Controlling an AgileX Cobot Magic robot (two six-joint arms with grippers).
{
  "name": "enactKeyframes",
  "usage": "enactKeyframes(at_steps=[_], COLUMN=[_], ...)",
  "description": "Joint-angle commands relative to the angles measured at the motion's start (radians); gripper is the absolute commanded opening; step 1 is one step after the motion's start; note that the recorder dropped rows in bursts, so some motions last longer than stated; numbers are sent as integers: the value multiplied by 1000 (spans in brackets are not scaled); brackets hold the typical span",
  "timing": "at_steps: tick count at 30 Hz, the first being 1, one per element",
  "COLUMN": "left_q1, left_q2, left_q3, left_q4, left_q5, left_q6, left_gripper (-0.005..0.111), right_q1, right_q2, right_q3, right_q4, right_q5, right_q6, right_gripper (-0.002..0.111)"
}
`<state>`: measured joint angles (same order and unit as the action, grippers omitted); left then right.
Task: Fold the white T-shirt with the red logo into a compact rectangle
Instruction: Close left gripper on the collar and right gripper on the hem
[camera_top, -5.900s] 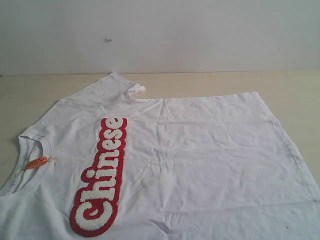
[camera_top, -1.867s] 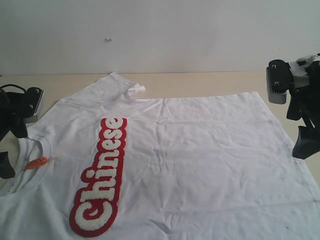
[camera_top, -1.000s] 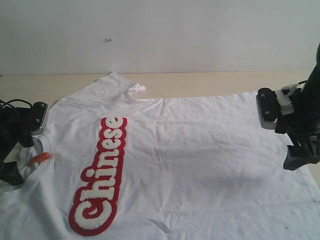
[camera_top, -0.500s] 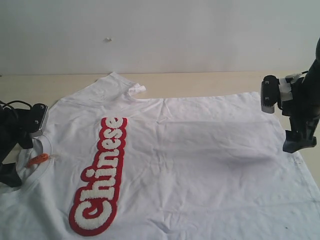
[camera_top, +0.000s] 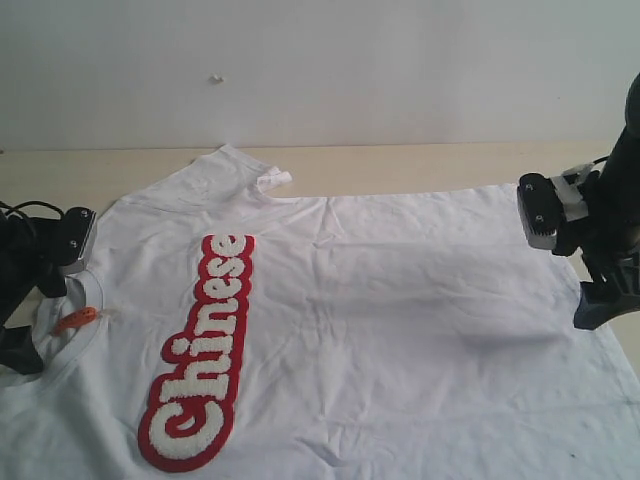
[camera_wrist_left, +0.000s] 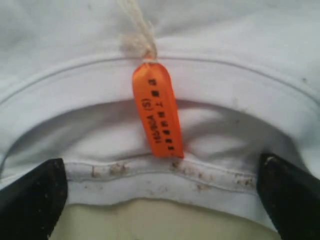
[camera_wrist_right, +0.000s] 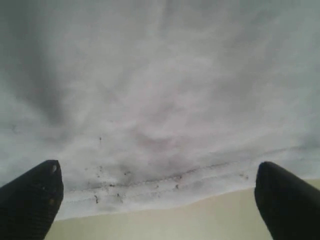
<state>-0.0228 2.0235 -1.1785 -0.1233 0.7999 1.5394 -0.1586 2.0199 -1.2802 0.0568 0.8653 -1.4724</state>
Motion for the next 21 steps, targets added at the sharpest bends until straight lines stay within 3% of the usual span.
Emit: enactKeyframes(at_steps=[1, 21], left_q1=[3, 3], left_q2=[13, 13], left_q3=[16, 16], left_q4=[15, 11], left_q5=[-12, -18], left_q6=[12, 11], left_gripper=[105, 105], right_q1=[-4, -4], right_q2=[1, 30], right_q3=[-3, -3], right_q4=[-38, -33], right_q5=[-64, -49], right_q6=[-21, -49], right_gripper=[105, 105])
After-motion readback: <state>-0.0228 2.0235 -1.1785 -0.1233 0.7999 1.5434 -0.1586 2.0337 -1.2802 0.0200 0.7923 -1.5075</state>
